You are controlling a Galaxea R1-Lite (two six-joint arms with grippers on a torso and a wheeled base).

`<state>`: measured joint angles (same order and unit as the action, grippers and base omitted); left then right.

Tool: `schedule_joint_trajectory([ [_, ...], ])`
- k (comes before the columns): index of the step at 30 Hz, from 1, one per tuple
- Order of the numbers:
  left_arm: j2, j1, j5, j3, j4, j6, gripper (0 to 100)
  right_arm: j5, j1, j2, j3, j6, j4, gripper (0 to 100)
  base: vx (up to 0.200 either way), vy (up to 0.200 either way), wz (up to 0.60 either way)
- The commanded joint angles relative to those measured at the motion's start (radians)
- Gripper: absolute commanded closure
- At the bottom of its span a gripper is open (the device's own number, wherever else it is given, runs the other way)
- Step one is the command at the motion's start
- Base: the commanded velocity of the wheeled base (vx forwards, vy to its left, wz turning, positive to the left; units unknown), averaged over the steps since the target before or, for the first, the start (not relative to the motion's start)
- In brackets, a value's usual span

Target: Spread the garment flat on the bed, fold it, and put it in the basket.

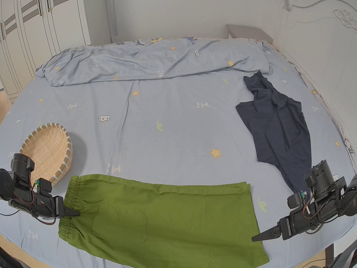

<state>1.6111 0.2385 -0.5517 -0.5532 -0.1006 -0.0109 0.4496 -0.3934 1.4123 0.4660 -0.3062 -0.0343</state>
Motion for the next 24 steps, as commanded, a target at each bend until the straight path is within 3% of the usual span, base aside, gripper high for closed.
schedule_joint_trajectory([
  [1, -0.074, 0.036, 0.003, -0.008, -0.004, 0.002, 100, -0.002, 0.022, -0.013, 0.031, 0.001, -0.004, 0, 0.0, 0.0, 0.0],
  [5, -0.128, 0.071, 0.003, -0.033, -0.019, 0.015, 100, -0.038, 0.028, -0.059, 0.1, -0.002, 0.01, 0, 0.0, 0.0, 0.0],
  [6, -0.166, 0.111, 0.004, -0.099, -0.111, 0.023, 100, -0.069, 0.036, -0.076, 0.184, -0.004, 0.034, 0, 0.0, 0.0, 0.0],
  [7, -0.166, 0.111, 0.004, -0.099, -0.111, 0.023, 100, -0.069, 0.036, -0.076, 0.184, -0.004, 0.034, 0, 0.0, 0.0, 0.0],
  [9, -0.175, 0.16, 0.013, -0.215, -0.274, 0.025, 100, -0.071, 0.077, -0.078, 0.27, -0.001, 0.085, 0, 0.0, 0.0, 0.0],
  [15, -0.165, 0.239, 0.013, -0.297, -0.376, 0.092, 100, -0.069, 0.113, -0.089, 0.276, 0.007, 0.096, 0, 0.0, 0.0, 0.0],
  [22, -0.218, 0.174, 0.033, -0.341, -0.465, 0.08, 100, -0.069, 0.12, -0.107, 0.269, 0.007, 0.097, 0, 0.0, 0.0, 0.0],
  [24, -0.28, 0.071, 0.072, -0.383, -0.53, 0.005, 100, -0.068, 0.131, -0.125, 0.273, 0.009, 0.099, 0, 0.0, 0.0, 0.0],
])
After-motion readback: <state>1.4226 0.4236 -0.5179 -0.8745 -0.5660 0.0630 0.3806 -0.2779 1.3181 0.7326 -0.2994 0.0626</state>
